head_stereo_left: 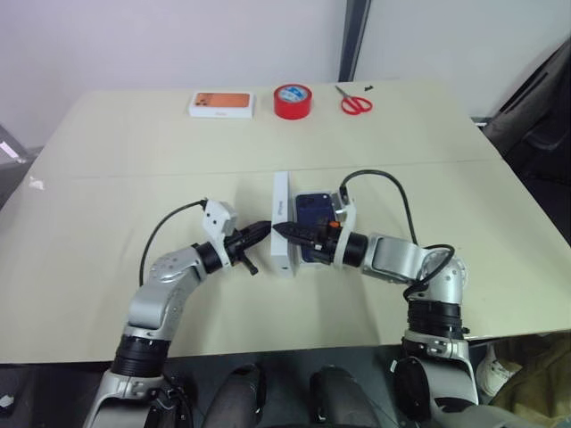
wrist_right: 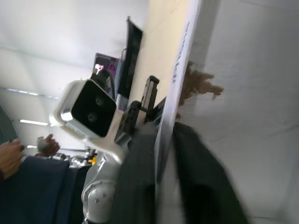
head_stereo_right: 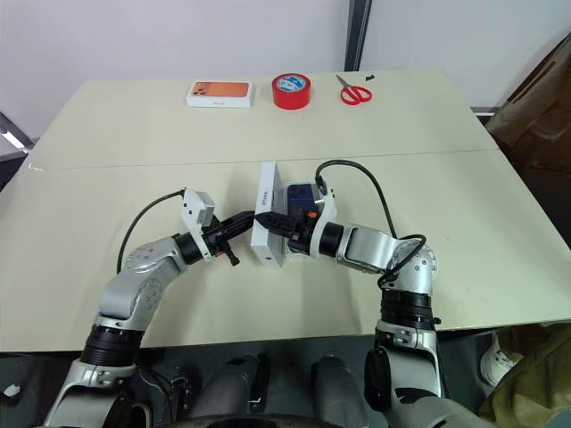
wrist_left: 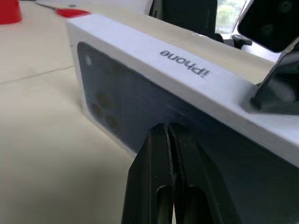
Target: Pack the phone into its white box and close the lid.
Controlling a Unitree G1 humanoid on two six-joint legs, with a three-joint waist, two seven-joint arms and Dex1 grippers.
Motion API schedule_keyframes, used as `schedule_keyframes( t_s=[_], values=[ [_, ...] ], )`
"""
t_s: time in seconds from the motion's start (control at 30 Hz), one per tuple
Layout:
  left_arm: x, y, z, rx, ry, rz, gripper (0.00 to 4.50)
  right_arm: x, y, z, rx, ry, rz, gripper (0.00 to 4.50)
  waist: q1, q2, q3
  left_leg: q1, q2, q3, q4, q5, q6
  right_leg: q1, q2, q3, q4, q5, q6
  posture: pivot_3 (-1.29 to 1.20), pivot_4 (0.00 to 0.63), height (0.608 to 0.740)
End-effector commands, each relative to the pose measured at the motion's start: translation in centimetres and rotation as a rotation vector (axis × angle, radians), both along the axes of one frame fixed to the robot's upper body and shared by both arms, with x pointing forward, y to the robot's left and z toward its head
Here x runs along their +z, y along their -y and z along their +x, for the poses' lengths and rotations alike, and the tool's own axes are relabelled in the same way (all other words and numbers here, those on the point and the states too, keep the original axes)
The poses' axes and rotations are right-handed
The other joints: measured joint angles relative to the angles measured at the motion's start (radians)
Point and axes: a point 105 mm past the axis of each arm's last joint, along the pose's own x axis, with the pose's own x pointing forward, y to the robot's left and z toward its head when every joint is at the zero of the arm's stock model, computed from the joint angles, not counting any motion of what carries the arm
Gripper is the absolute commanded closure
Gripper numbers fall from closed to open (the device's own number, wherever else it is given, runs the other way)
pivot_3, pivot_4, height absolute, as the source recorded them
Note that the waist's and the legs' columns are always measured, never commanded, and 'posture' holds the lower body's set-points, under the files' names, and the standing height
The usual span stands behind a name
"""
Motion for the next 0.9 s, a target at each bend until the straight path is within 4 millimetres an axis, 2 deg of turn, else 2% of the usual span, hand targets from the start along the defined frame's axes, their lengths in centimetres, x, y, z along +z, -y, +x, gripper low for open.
schedule_keyframes(
  t_s=[0.03,0.1,0.13,0.27,0.33,0.43,0.47,0.5,0.63,0.7,0.8,0.9],
  values=[
    [1.3,1.7,0.4,-0.039,0.059,-0.01,4.38,1.5,0.8,1.0,-0.034,0.075,-0.019,2.17,0.001,0.0,0.0,0.0,0.0,0.0,0.0,0.0,0.0,0.0,0.0,0.0,0.0,0.0,0.0,0.0,0.15,0.734],
    [1.6,2.4,0.7,-0.052,0.073,-0.013,4.38,2.8,2.2,1.7,-0.063,0.162,-0.076,1.1,0.003,0.0,0.0,0.0,0.0,0.0,0.0,0.0,0.0,0.0,0.0,0.0,0.0,0.0,0.0,0.0,0.15,0.734],
    [1.9,2.8,0.9,-0.06,0.078,-0.018,4.38,3.2,3.6,2.3,-0.102,0.229,-0.149,0.63,0.005,0.0,0.0,0.0,0.0,0.0,0.001,0.0,0.0,0.0,0.0,0.0,0.0,0.0,0.0,0.0,0.15,0.734],
    [2.0,4.6,1.3,-0.102,0.087,-0.018,4.38,4.7,8.5,3.9,-0.227,0.331,-0.245,0.63,0.02,0.0,0.0,0.0,0.0,0.001,0.001,-0.001,0.002,0.002,0.0,0.0,-0.002,0.0,0.0,0.0,0.15,0.734],
    [1.9,5.5,1.4,-0.122,0.084,-0.019,4.38,4.8,10.2,4.2,-0.263,0.387,-0.334,0.63,0.024,0.0,0.0,0.0,0.0,0.001,0.001,-0.001,0.002,0.002,0.0,0.0,-0.002,0.0,0.0,0.0,0.15,0.734],
    [1.8,5.7,1.9,-0.108,0.075,-0.017,4.38,4.1,11.3,4.6,-0.299,0.466,-0.464,0.63,0.022,0.0,0.0,0.0,0.0,0.002,0.002,-0.001,0.002,0.002,0.0,0.0,-0.003,0.0,0.0,0.0,0.15,0.734],
    [1.8,5.5,2.0,-0.101,0.083,-0.012,4.38,3.7,11.6,5.0,-0.322,0.52,-0.556,1.19,0.021,0.0,0.0,0.0,0.001,0.002,0.002,-0.001,0.002,0.002,0.0,0.0,-0.003,0.0,0.0,0.0,0.15,0.734],
    [1.9,5.2,2.0,-0.099,0.083,-0.011,4.38,3.4,11.7,5.1,-0.326,0.566,-0.621,1.53,0.021,0.0,0.0,0.0,0.001,0.002,0.002,-0.001,0.002,0.002,0.001,0.0,-0.002,0.0,0.0,0.0,0.15,0.734],
    [1.8,3.9,1.8,-0.092,0.059,0.005,4.38,2.9,10.7,5.0,-0.284,0.784,-0.81,3.52,0.022,0.0,0.0,0.0,0.001,0.003,0.002,-0.001,0.002,0.001,0.001,0.001,-0.002,0.0,0.0,0.0,0.15,0.734],
    [1.6,2.5,1.5,-0.072,0.048,0.029,4.38,2.4,9.8,4.8,-0.244,0.887,-0.889,4.47,0.022,0.0,0.0,0.0,0.001,0.003,0.002,-0.001,0.002,0.001,0.001,0.001,-0.002,0.0,0.0,0.0,0.15,0.734],
    [1.3,0.6,1.2,-0.032,0.011,0.052,4.38,2.0,8.8,4.5,-0.188,1.008,-0.967,4.47,0.024,0.0,0.0,0.0,0.001,0.002,0.002,-0.001,0.001,0.001,0.001,0.001,-0.002,0.0,0.0,0.0,0.15,0.734],
    [0.4,-0.4,0.4,-0.023,-0.047,0.082,4.38,2.1,8.1,4.4,-0.162,1.061,-0.97,4.47,0.028,0.0,0.0,0.0,0.001,0.002,0.002,-0.001,0.001,0.001,0.0,0.001,-0.002,0.0,0.0,0.0,0.15,0.734]
  ],
)
